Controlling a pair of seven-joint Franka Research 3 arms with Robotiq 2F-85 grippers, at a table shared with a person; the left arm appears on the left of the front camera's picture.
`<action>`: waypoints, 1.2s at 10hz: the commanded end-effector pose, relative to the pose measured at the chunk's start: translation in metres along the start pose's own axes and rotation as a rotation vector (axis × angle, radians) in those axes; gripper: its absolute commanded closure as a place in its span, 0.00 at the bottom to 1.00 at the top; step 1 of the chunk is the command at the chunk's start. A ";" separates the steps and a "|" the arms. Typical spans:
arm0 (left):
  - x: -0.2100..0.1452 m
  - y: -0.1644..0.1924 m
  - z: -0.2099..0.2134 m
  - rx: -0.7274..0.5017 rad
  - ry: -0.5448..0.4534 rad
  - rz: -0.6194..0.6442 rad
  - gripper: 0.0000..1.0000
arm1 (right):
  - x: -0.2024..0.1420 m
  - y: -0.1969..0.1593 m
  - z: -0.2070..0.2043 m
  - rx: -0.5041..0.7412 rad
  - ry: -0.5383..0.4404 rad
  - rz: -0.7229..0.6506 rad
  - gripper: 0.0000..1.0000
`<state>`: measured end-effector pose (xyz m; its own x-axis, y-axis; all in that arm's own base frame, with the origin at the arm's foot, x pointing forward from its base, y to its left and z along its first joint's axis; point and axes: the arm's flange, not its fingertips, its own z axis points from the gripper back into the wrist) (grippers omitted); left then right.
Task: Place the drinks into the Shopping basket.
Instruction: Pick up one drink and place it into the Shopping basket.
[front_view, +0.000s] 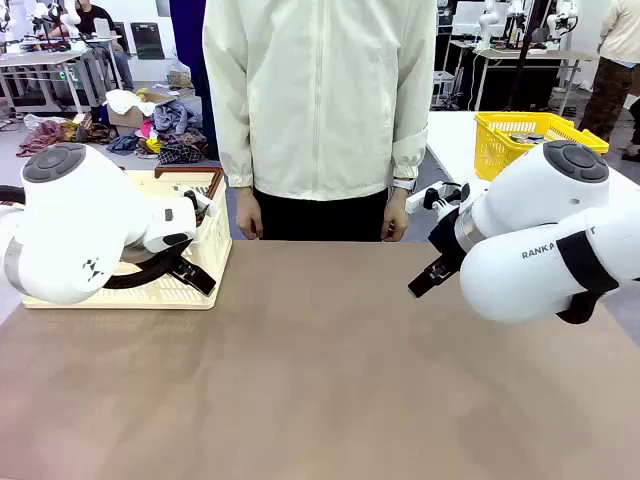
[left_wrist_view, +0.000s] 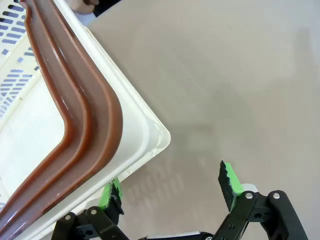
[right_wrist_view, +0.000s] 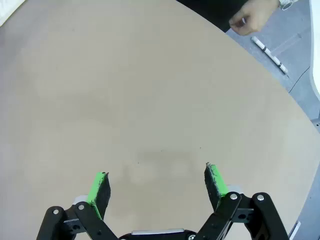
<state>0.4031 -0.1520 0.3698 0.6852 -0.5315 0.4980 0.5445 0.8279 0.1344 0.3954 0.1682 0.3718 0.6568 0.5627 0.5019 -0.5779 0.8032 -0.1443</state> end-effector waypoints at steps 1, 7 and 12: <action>0.000 0.000 0.000 0.001 -0.002 0.000 0.00 | 0.000 0.000 0.000 0.000 0.000 0.000 0.00; 0.000 0.000 0.000 0.001 -0.002 0.000 0.00 | 0.000 0.000 0.000 0.000 0.000 0.000 0.00; 0.000 0.000 0.000 0.001 -0.002 0.000 0.00 | 0.000 0.000 0.000 0.000 0.000 0.000 0.00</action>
<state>0.4031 -0.1521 0.3698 0.6853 -0.5315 0.4979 0.5445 0.8279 0.1344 0.3953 0.1683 0.3718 0.6563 0.5635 0.5017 -0.5784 0.8028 -0.1449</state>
